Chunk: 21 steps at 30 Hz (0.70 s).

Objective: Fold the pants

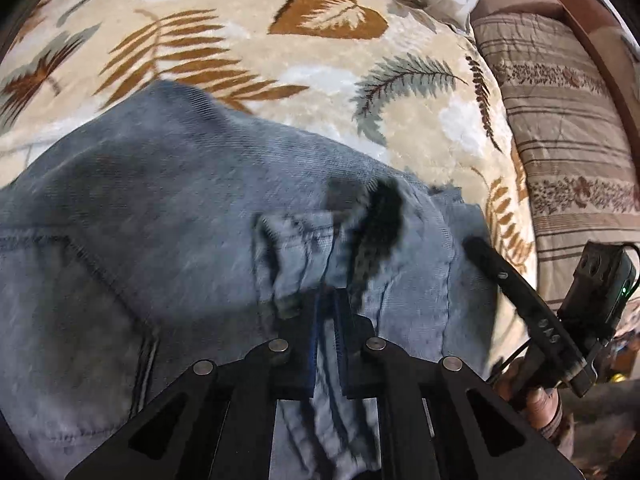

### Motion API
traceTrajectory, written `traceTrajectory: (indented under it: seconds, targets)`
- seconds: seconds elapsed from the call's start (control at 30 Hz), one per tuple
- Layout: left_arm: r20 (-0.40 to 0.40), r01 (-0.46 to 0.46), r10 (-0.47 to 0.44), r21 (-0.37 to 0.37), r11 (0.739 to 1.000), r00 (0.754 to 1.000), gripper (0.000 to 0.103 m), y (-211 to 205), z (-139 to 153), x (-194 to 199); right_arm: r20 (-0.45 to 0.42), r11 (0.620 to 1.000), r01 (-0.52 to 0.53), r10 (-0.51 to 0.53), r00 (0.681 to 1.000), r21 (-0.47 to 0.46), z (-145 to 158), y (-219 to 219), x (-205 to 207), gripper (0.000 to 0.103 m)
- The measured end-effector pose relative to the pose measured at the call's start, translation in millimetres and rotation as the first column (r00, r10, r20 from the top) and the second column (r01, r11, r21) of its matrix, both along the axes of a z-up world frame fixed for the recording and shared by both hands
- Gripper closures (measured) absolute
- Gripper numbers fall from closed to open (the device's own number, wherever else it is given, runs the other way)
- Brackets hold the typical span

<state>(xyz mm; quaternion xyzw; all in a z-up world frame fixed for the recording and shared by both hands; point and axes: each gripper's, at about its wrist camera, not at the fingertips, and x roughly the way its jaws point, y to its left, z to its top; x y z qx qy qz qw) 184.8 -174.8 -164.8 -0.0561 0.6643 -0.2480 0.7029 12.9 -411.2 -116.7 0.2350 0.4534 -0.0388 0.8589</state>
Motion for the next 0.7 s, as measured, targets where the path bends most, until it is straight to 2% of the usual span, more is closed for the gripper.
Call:
traceTrajectory:
  seconds: [0.13,0.23,0.27,0.37,0.43,0.5,0.53,0.63,0.7]
  targets:
    - [-0.003,0.045,-0.045,-0.059,0.997,0.999,0.093,13,21,-25,0.06,0.997,-0.009,0.004,0.998,0.082,23,5,-36,0.071]
    - [-0.006,0.094,-0.094,-0.074,0.993,0.996,0.092,12,22,-47,0.03,0.997,-0.014,0.012,0.999,0.082,19,19,-56,0.068]
    - [-0.004,0.122,-0.122,-0.055,0.991,0.993,0.092,8,20,-56,0.032,0.995,-0.023,0.02,0.999,0.094,16,24,-62,0.069]
    - [0.049,0.168,-0.17,0.035,0.985,0.984,0.092,5,9,-74,0.044,0.998,-0.057,0.055,0.997,0.028,18,43,-78,0.077]
    - [0.078,0.169,-0.171,0.032,0.985,0.982,0.092,8,5,-79,0.013,0.997,-0.077,0.078,0.997,-0.03,13,51,-83,0.081]
    - [0.084,0.161,-0.162,0.021,0.987,0.983,0.091,8,4,-78,-0.056,0.988,-0.097,0.09,0.994,-0.125,2,57,-84,0.086]
    - [0.078,0.156,-0.157,0.016,0.988,0.984,0.091,8,3,-75,-0.052,0.984,-0.105,0.099,0.994,-0.142,-1,58,-84,0.087]
    - [0.062,0.145,-0.144,-0.014,0.989,0.988,0.091,16,3,-75,-0.065,0.988,-0.095,0.087,0.994,-0.126,1,55,-82,0.087]
    - [0.037,0.137,-0.136,-0.034,0.99,0.99,0.091,22,8,-75,-0.063,0.99,-0.1,0.094,0.994,-0.104,8,54,-83,0.08]
